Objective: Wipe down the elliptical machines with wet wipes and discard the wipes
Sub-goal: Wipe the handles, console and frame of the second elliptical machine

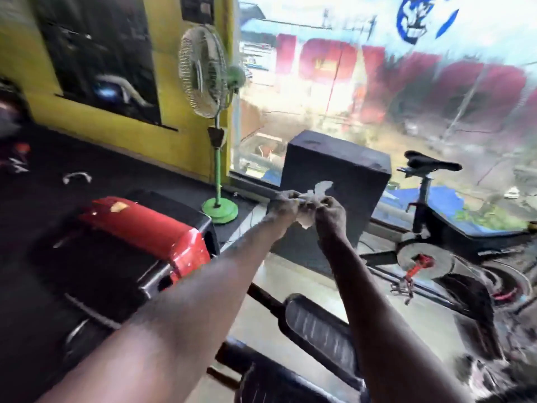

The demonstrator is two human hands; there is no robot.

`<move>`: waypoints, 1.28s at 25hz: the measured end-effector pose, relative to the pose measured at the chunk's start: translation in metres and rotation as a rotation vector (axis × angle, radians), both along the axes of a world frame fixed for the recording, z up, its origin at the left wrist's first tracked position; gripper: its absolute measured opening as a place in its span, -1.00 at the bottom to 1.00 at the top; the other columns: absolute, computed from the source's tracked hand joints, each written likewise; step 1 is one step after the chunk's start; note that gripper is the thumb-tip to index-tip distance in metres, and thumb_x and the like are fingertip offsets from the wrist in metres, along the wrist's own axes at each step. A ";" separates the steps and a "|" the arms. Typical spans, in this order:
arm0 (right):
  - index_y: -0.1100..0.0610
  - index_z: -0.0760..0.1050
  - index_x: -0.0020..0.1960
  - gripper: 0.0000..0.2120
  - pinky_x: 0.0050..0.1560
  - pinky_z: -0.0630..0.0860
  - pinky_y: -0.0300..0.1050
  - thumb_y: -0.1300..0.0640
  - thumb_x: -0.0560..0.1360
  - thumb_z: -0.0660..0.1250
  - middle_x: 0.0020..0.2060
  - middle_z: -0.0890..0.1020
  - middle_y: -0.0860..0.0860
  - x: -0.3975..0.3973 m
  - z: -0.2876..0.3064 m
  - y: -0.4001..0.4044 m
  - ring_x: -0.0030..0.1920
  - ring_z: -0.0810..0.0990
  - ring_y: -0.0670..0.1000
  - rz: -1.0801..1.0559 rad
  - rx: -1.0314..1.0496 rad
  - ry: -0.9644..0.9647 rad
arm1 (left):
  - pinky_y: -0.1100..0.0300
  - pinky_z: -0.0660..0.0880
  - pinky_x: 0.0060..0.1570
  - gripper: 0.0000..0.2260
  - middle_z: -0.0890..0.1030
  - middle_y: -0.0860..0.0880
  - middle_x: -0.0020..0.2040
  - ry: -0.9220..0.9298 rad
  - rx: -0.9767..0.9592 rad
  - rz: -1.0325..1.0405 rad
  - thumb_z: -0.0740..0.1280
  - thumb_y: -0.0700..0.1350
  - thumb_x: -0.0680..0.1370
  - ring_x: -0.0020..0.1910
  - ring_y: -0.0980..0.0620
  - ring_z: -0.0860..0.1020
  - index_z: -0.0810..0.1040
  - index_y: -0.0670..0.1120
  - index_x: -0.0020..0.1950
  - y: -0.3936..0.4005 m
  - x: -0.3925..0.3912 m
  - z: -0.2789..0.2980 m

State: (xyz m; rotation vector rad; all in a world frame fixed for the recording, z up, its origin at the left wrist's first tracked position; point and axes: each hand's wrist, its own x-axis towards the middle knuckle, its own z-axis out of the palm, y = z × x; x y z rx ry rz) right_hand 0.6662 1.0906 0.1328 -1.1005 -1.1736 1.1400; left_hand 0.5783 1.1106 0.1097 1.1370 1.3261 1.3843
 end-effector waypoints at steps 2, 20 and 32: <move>0.14 0.57 -0.19 -0.92 -0.30 0.48 -0.15 0.29 0.41 0.42 -0.34 0.65 0.04 -0.038 -0.013 0.012 -0.32 0.59 0.02 0.108 -0.054 -0.031 | 0.12 0.41 -0.24 -0.91 0.57 0.01 -0.27 0.059 -0.011 0.145 0.33 -0.08 0.36 -0.29 0.03 0.47 0.57 -0.08 -0.27 -0.023 -0.064 -0.003; 0.13 0.62 -0.09 -0.88 -0.18 0.56 -0.01 0.10 0.41 0.43 -0.19 0.72 0.10 -0.750 -0.078 -0.116 -0.20 0.67 0.08 0.798 -0.106 -0.211 | 0.36 0.35 -0.56 -0.76 0.57 -0.03 -0.35 0.013 -0.168 0.830 0.23 -0.30 0.54 -0.48 0.11 0.45 0.57 -0.04 -0.22 -0.222 -0.738 -0.056; 0.11 0.49 -0.12 -0.86 -0.17 0.60 -0.02 0.17 0.42 0.45 -0.12 0.68 0.14 -1.071 -0.088 0.039 -0.15 0.66 0.08 0.740 -0.261 -0.027 | 0.17 0.45 -0.24 -0.81 0.59 -0.06 -0.26 0.068 -0.306 0.746 0.35 -0.31 0.53 -0.25 0.03 0.53 0.53 -0.07 -0.24 -0.069 -1.062 -0.046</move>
